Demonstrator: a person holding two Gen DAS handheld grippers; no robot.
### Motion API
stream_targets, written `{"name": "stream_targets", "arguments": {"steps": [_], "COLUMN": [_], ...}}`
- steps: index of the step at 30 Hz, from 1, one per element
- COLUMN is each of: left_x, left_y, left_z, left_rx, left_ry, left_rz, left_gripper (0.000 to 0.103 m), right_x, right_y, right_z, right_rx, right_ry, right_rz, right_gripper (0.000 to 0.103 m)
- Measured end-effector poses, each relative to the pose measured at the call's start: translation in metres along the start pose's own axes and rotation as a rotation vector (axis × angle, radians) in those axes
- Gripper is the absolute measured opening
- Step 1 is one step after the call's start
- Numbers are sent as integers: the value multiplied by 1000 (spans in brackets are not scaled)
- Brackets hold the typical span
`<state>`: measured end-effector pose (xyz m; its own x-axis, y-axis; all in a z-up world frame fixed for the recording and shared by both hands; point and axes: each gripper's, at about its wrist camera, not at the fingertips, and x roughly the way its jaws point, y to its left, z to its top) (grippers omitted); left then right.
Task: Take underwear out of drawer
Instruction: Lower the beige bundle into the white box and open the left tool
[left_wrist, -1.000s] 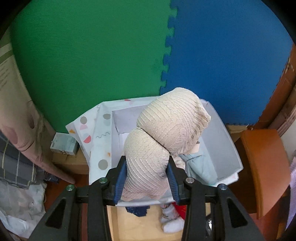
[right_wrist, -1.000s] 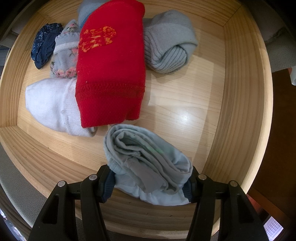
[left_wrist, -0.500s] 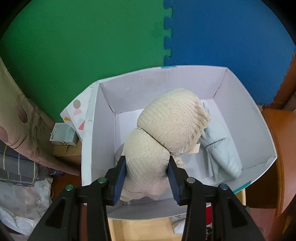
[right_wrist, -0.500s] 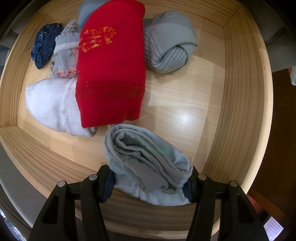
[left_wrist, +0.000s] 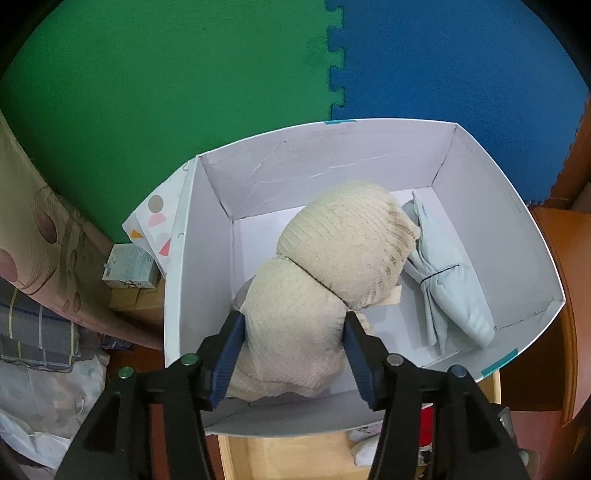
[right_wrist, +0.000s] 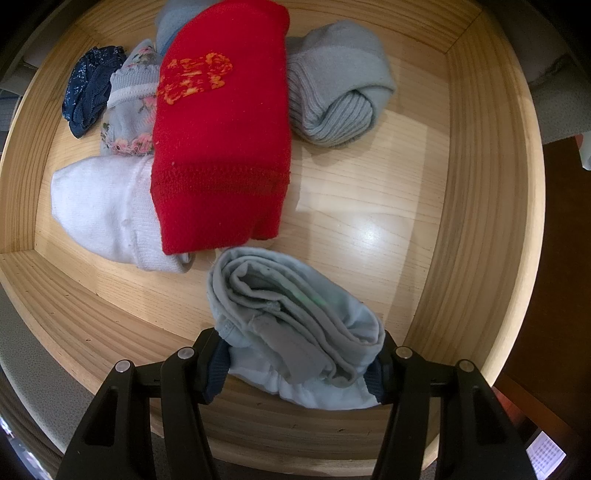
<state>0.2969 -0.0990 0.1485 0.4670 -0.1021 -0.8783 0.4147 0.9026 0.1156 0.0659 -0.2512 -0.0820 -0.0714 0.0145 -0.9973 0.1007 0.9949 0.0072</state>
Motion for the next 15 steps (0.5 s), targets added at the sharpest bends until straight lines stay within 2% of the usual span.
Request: {"name": "stream_targets", "arguments": {"steps": [4,9,15], "left_x": [-7,-32,-62], "left_y": [-3,-1,14], "left_z": [-1,-5,-30], "left_rx": [7,10,6], "left_ry": [-9,-68,-101], "left_rz": [-17,-7,-13], "left_gripper": [56,59,60], "right_x": [0,0,0], "right_y": [0,0,0], "right_z": [0,0,0], "right_rx": [1,0,1], "right_ry": [0,1,0], "right_rz": [0,0,1], "right_gripper": [55,55,55]}}
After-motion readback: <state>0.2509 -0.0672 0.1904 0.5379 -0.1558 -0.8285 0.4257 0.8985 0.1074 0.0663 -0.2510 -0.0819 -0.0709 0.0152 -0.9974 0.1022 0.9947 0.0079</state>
